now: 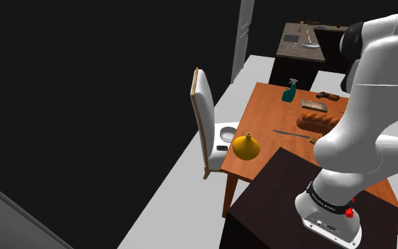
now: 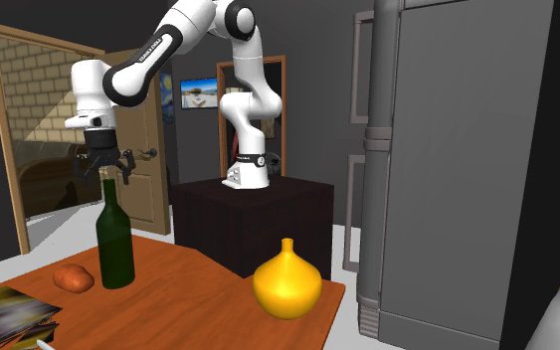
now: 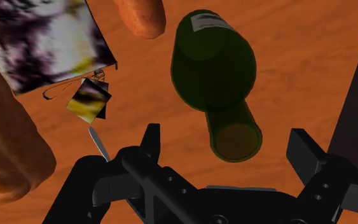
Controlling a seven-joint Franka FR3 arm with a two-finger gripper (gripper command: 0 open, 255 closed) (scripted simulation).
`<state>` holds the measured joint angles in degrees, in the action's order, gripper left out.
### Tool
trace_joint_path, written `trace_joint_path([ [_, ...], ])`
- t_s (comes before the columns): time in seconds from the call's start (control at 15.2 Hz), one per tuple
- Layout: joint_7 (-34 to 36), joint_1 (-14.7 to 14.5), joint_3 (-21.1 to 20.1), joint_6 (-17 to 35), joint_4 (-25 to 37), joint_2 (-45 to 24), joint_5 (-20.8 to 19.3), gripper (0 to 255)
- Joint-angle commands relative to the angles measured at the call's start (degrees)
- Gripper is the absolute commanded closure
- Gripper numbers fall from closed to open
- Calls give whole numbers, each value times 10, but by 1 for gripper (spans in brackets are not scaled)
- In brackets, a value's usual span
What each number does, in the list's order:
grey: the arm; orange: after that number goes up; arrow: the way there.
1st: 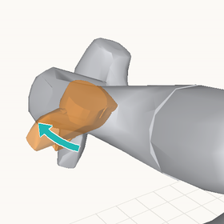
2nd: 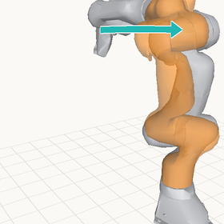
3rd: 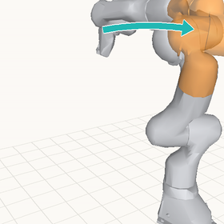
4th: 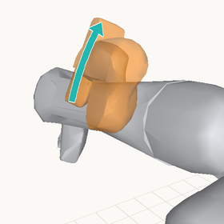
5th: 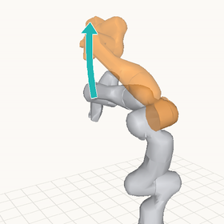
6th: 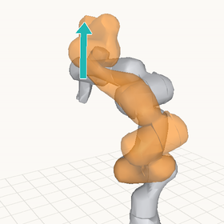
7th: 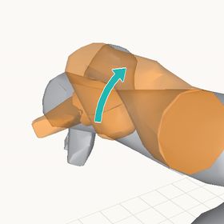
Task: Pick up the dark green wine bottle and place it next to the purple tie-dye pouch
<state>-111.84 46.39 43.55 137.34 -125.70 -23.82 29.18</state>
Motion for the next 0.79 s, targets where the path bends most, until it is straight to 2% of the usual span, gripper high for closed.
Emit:
trace_joint_path([
  [0.0, 0, 0, 0, 0, 0, 0, 0, 0],
  [0.26, 45, -35, 48, -49, 8, 60, -69, 0],
  [0.73, 45, -35, 48, -49, 8, 60, -69, 0],
])
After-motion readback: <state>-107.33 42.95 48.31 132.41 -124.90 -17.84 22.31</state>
